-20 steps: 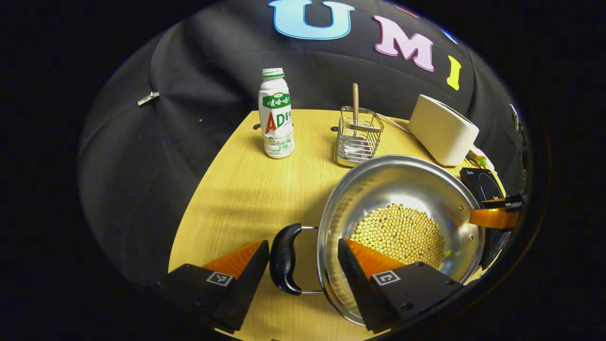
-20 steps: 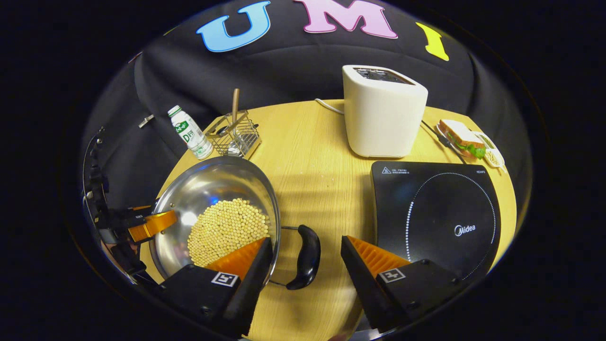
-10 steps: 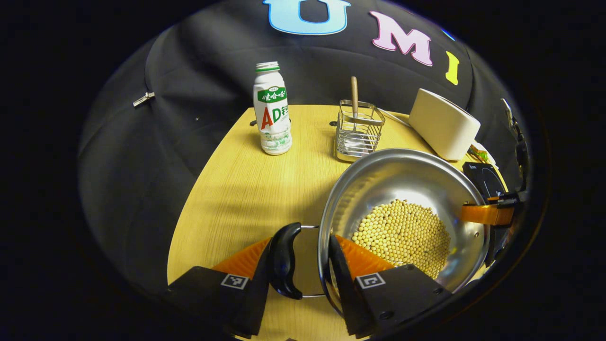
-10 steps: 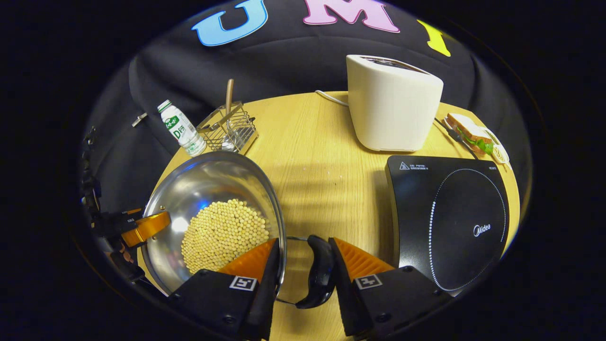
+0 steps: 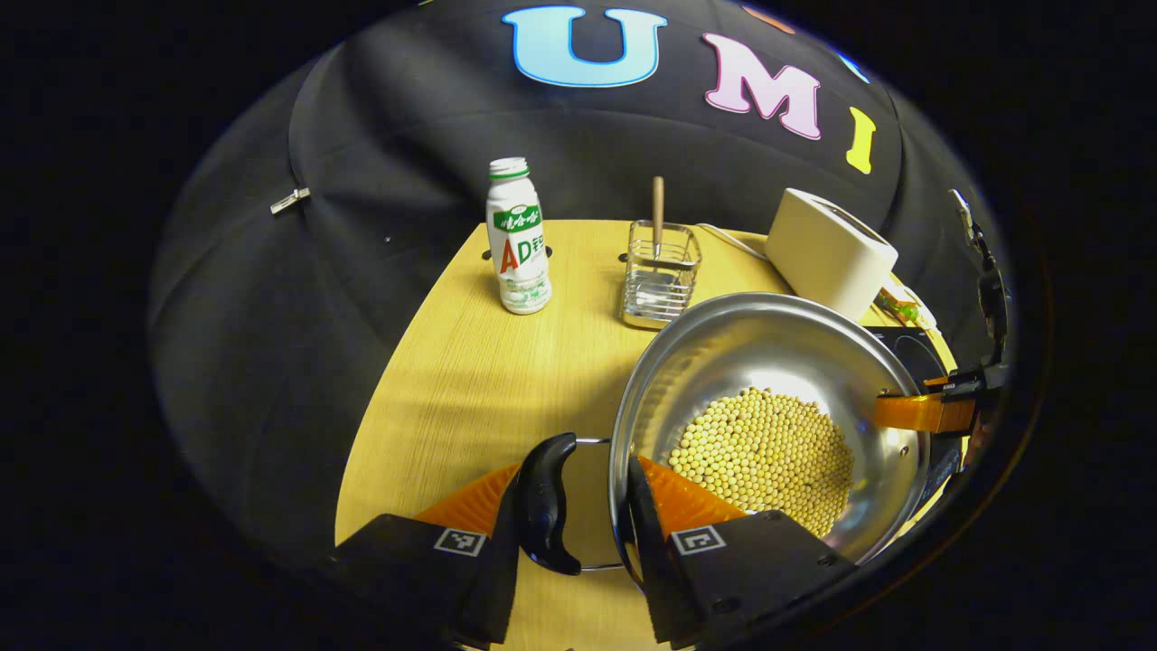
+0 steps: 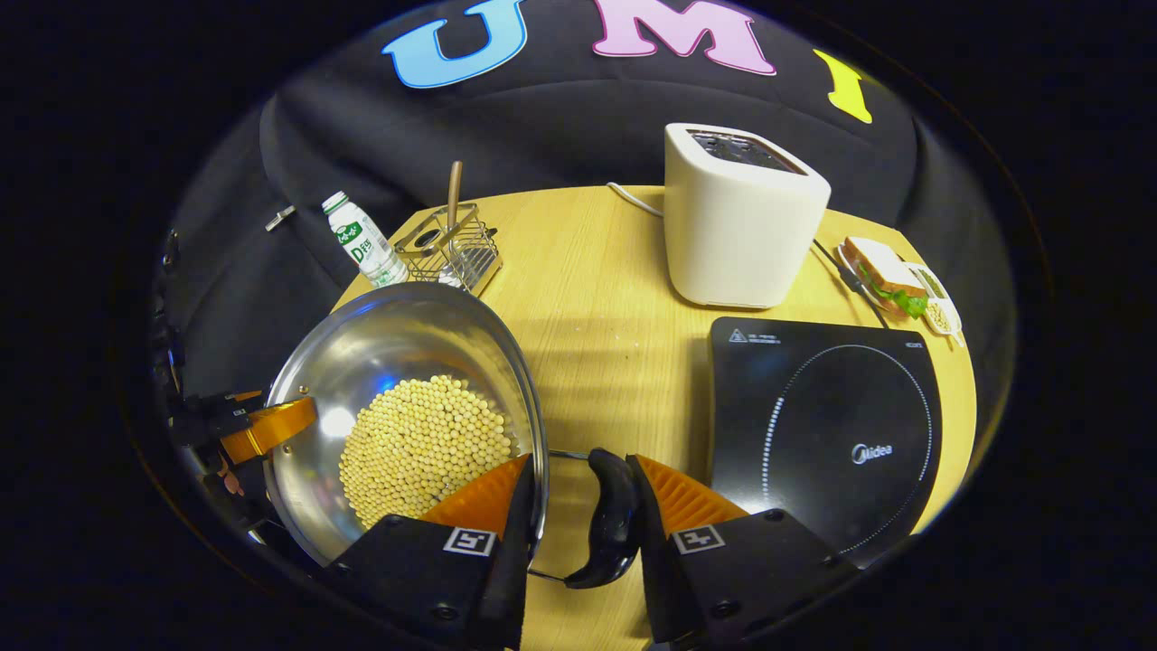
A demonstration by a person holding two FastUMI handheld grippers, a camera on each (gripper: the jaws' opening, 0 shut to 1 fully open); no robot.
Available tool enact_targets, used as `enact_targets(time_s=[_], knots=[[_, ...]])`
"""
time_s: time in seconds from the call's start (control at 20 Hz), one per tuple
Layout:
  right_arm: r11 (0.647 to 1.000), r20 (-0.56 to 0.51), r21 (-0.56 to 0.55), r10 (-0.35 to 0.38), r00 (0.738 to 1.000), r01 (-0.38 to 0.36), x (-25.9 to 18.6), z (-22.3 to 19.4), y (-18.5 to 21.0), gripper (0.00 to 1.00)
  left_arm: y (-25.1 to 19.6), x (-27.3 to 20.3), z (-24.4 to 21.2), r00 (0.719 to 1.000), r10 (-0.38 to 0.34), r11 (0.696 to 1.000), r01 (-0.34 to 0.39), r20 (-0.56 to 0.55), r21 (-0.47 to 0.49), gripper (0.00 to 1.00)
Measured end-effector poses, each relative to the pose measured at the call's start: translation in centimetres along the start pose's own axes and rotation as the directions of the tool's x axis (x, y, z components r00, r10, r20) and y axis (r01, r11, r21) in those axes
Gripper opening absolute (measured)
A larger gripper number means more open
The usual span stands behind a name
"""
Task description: First push the handle of the pot to place it horizontally, then grasp the pot with both hands and set it on the induction cooktop.
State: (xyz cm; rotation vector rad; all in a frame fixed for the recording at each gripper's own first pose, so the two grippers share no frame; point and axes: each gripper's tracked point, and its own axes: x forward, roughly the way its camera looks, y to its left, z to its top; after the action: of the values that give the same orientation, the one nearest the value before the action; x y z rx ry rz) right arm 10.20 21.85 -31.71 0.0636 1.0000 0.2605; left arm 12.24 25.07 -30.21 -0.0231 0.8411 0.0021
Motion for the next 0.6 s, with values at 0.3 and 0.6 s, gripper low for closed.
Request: enact_targets(time_s=[0.3, 0.6], knots=[[1.0, -0.001, -0.003, -0.008, 1.0, 0.008, -4.4, 0.4, -4.7, 0.55, -5.3, -3.4, 0.6, 1.0, -0.018, 1.0, 0.018, -0.023, -0.002, 0.6], [1.0, 0.017, 0.011, -0.028, 0.999, 0.027, -7.0, 1.7, -10.7, 0.55, -11.8, -4.3, 2.3, 0.999, -0.05, 0.999, 0.05, -0.01, 0.008, 0.6]])
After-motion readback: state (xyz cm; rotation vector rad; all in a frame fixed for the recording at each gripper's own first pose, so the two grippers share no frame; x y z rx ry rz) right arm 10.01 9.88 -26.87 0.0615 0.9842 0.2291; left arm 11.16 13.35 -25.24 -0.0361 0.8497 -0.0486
